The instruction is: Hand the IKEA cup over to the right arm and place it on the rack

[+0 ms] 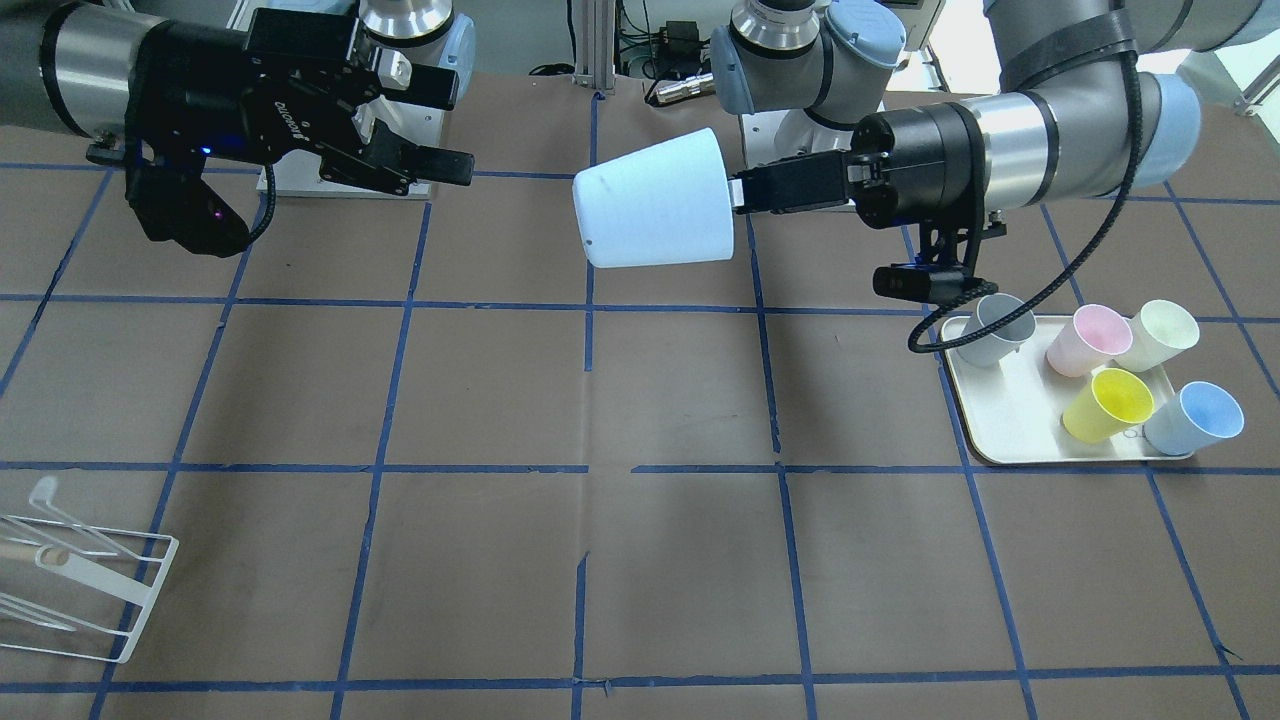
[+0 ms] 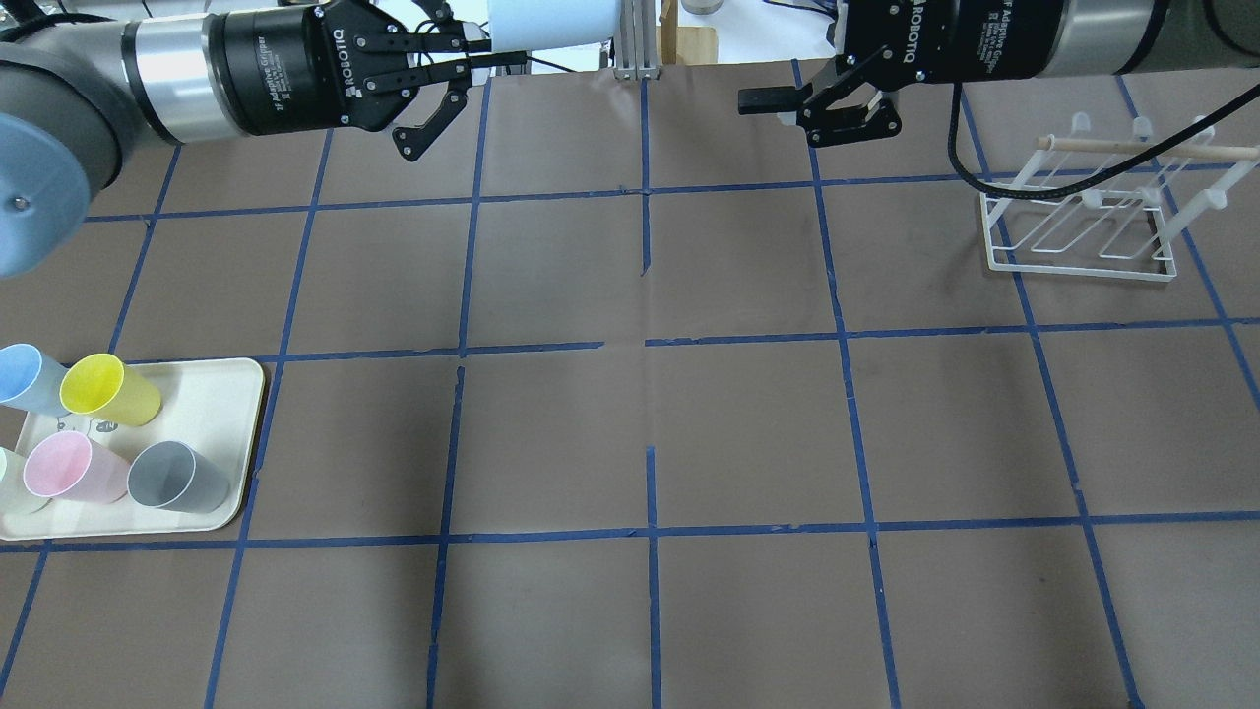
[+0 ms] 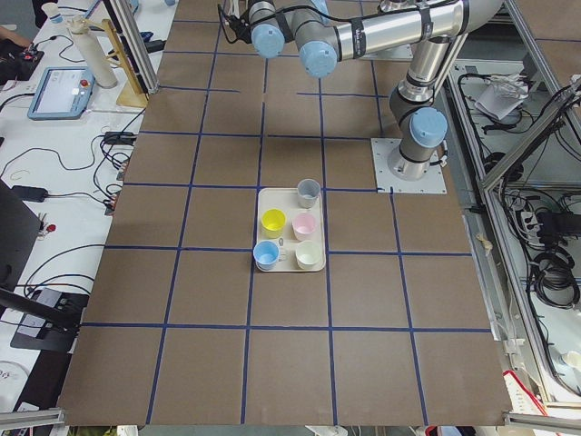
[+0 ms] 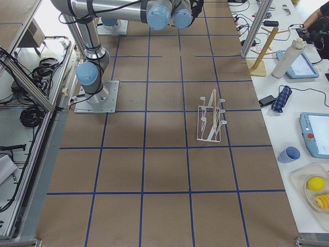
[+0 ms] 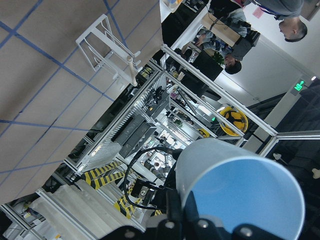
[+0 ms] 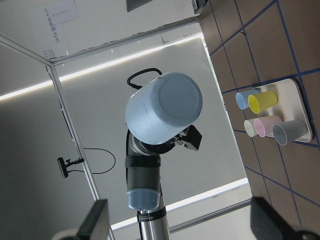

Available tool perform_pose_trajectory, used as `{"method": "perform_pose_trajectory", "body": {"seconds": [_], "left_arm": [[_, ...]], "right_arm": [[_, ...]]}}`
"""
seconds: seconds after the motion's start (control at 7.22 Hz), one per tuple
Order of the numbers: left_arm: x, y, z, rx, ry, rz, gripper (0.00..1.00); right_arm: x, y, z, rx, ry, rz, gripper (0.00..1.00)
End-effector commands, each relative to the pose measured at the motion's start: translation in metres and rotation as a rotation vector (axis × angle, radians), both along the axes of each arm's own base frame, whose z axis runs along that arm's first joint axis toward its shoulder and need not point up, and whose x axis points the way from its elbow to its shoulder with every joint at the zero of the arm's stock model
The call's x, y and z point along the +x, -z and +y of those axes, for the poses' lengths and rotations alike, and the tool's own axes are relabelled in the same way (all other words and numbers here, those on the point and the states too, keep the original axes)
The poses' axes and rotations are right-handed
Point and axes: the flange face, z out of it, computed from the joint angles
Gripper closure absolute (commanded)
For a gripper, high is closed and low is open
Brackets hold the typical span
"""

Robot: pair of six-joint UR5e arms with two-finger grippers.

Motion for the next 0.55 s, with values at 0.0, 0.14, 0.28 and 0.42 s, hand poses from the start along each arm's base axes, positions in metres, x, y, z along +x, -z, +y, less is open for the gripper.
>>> {"method": "perform_pose_trajectory", "body": {"seconds": [0.0,0.14,0.28,0.42], "left_arm": [[-0.03,0.008,0.015,0.001,0.032,0.061,1.0],[-0.032,0.018,0.017,0.001,0.035,0.061,1.0],[-0.036,0.031,0.021,0.006,0.043,0.062,1.0],[-0.042,0.035,0.024,0.006,0.052,0.066,1.0]], "right_arm": [[-0.002,0.012,-0.011,0.024,0.016,-0.018,0.0],[-0.002,0.013,-0.016,0.048,0.04,-0.041,0.0],[-0.003,0.011,-0.016,0.051,0.049,-0.048,0.0],[-0.002,0.011,-0.016,0.052,0.048,-0.048,0.0]]}}
